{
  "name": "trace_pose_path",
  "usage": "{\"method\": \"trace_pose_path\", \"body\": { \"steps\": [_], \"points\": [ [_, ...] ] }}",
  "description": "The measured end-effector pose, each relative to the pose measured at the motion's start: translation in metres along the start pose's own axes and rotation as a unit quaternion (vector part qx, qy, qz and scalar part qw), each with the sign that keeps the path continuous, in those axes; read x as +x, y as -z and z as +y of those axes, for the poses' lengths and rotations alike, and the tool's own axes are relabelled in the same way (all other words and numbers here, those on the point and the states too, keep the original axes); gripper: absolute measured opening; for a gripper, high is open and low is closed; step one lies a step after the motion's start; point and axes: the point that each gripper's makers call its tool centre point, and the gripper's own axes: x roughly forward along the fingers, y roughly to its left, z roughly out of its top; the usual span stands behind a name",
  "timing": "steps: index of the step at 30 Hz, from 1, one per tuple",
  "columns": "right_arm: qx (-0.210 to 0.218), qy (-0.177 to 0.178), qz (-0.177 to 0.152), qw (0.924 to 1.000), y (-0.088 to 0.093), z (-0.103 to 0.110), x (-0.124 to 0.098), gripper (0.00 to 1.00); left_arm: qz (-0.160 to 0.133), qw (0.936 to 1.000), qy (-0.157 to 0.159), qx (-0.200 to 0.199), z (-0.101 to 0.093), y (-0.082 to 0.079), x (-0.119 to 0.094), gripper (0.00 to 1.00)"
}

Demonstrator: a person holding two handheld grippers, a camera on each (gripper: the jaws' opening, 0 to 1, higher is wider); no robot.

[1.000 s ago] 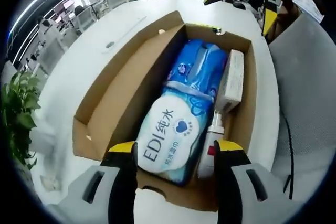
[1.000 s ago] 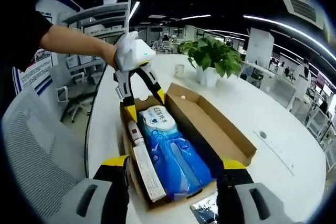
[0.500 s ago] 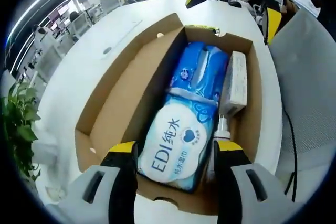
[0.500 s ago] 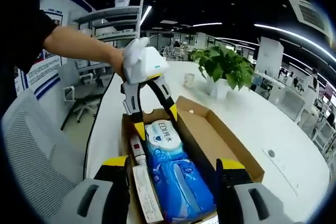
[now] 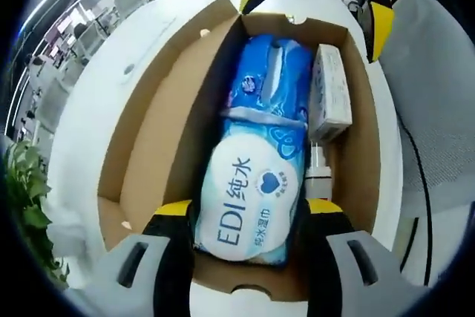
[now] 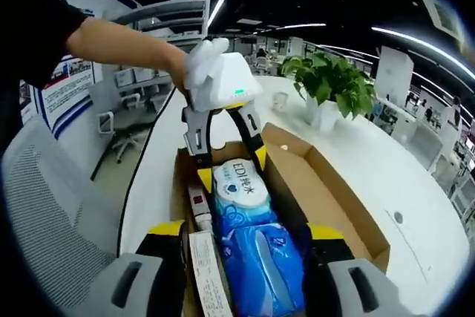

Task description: Operate the shoe box by opening the lid, removing the specified soft item, and placing it in the target area until the item is outside and the box remains undamaged.

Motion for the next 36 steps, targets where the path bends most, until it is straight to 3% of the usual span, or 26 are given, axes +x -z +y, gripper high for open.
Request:
{"method": "trace_pose_path", "body": {
  "steps": [2, 17, 36],
  "points": [
    [-0.017, 0.001, 0.012, 0.9998, 0.004, 0.001, 0.004, 0.6, 0.005, 1.0, 0.0, -0.001, 0.001, 0.002, 0.002, 0.58],
    [-0.024, -0.014, 0.032, 0.9991, 0.006, -0.003, 0.03, 0.6, 0.021, 0.9995, 0.019, 0.014, -0.002, 0.015, 0.013, 0.6],
    [-0.03, -0.038, 0.063, 0.9968, 0.016, -0.002, 0.074, 0.56, 0.025, 0.9989, 0.035, 0.021, -0.002, 0.017, 0.019, 0.59]
  ]
}}
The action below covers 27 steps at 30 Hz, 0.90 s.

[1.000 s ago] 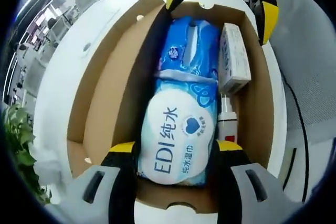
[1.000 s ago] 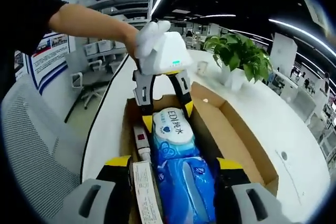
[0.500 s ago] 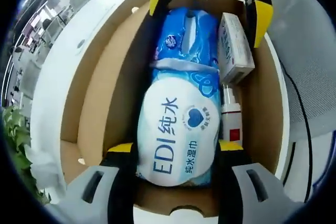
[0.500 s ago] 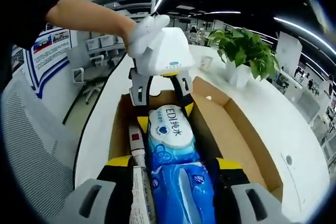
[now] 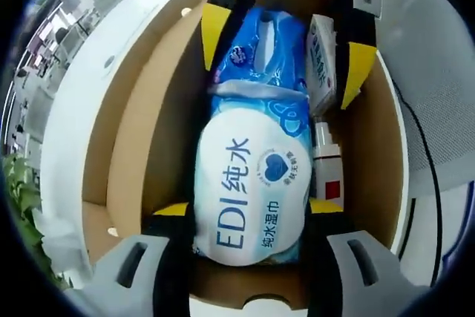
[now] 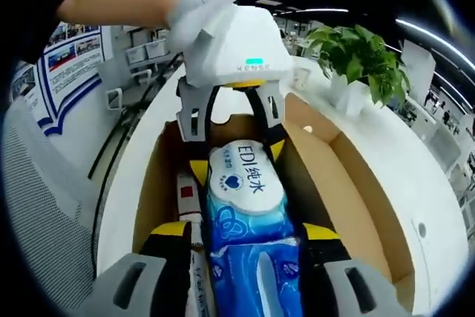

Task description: Operate the shoe box by opening the lid, removing the specified soft item, and placing it in the target area until the item is outside and the box remains undamaged.

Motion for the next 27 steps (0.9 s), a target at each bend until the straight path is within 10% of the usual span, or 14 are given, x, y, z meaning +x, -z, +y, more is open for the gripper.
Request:
{"method": "trace_pose_path", "body": {
  "steps": [27],
  "points": [
    [-0.012, -0.022, 0.048, 0.9985, 0.007, -0.004, 0.045, 0.53, 0.0, 0.9995, -0.014, 0.027, -0.001, 0.002, 0.009, 0.61]
  ]
}}
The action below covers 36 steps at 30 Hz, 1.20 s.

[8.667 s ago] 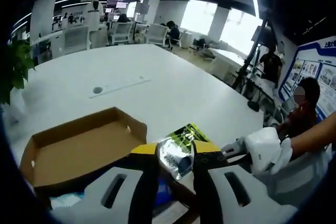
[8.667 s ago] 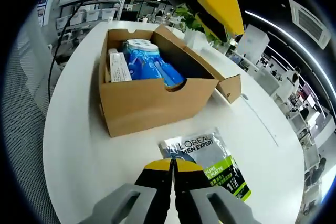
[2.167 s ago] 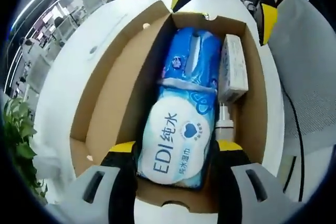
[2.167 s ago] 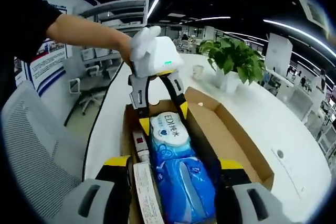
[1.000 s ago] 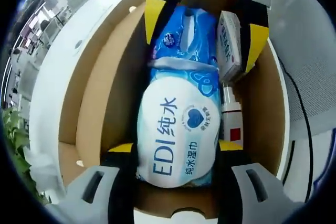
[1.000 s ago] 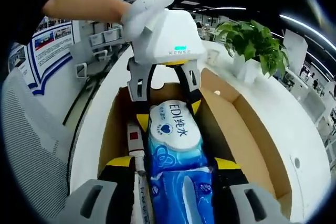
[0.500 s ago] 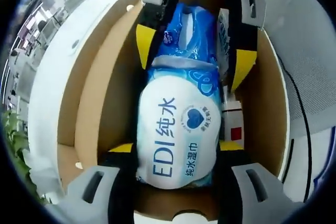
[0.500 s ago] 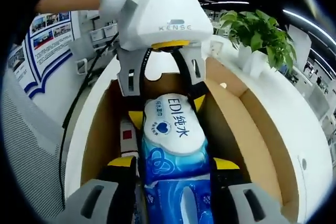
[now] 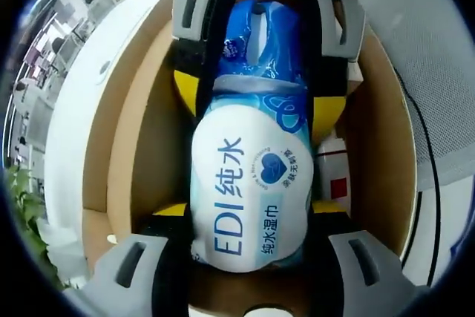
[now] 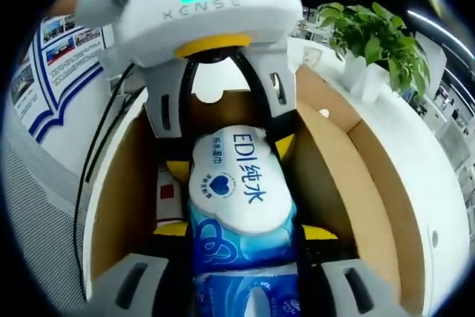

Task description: Operate the shoe box by opening the lid, removing the specified soft item, and placing it in the target area until the item is outside and the box remains undamaged.

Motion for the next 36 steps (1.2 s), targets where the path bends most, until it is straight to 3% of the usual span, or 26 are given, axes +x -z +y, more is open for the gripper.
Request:
{"method": "trace_pose_path", "body": {
  "steps": [9, 22, 36],
  "points": [
    [-0.017, 0.006, 0.01, 0.9998, 0.002, -0.002, 0.009, 0.54, -0.016, 0.9997, -0.02, 0.002, 0.004, 0.001, 0.003, 0.62],
    [-0.03, 0.013, 0.007, 0.9994, 0.004, -0.002, 0.011, 0.5, -0.022, 0.9995, -0.022, 0.004, 0.008, 0.002, 0.006, 0.61],
    [-0.037, 0.033, 0.007, 0.9987, 0.0, -0.002, 0.007, 0.43, -0.002, 0.9996, -0.029, 0.003, 0.009, 0.001, 0.004, 0.59]
  ]
}}
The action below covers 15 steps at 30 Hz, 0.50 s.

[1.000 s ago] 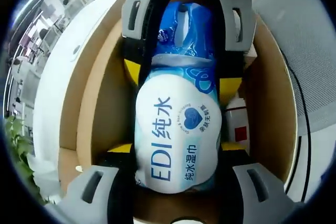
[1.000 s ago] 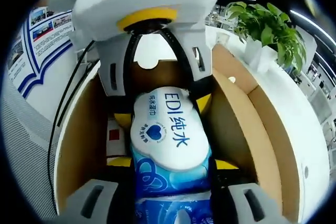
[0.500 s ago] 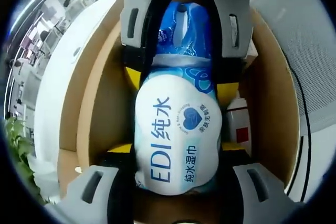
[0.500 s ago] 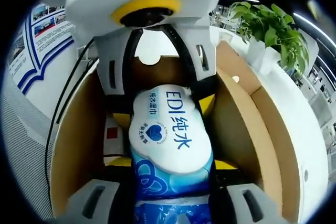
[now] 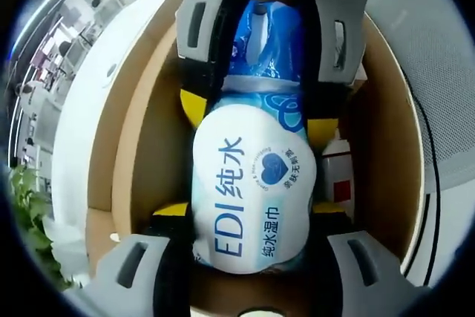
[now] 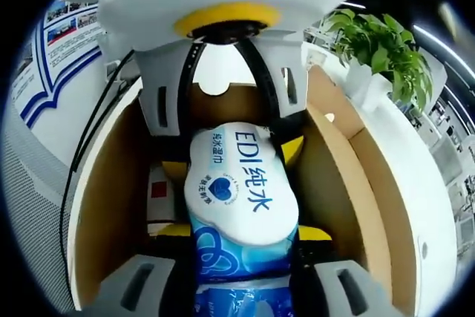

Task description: Operate the shoe box by opening the lid, removing the specified soft item, and placing it in the target area until the item is outside and the box remains undamaged.

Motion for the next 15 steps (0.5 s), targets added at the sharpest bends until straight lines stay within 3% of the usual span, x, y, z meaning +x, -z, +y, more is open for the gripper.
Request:
{"method": "trace_pose_path", "body": {
  "steps": [15],
  "points": [
    [0.007, -0.003, 0.0, 1.0, -0.0037, 0.0036, -0.0041, 0.43, 0.009, 0.9999, 0.007, 0.001, -0.0038, 0.0002, -0.0048, 0.59]
  ]
}}
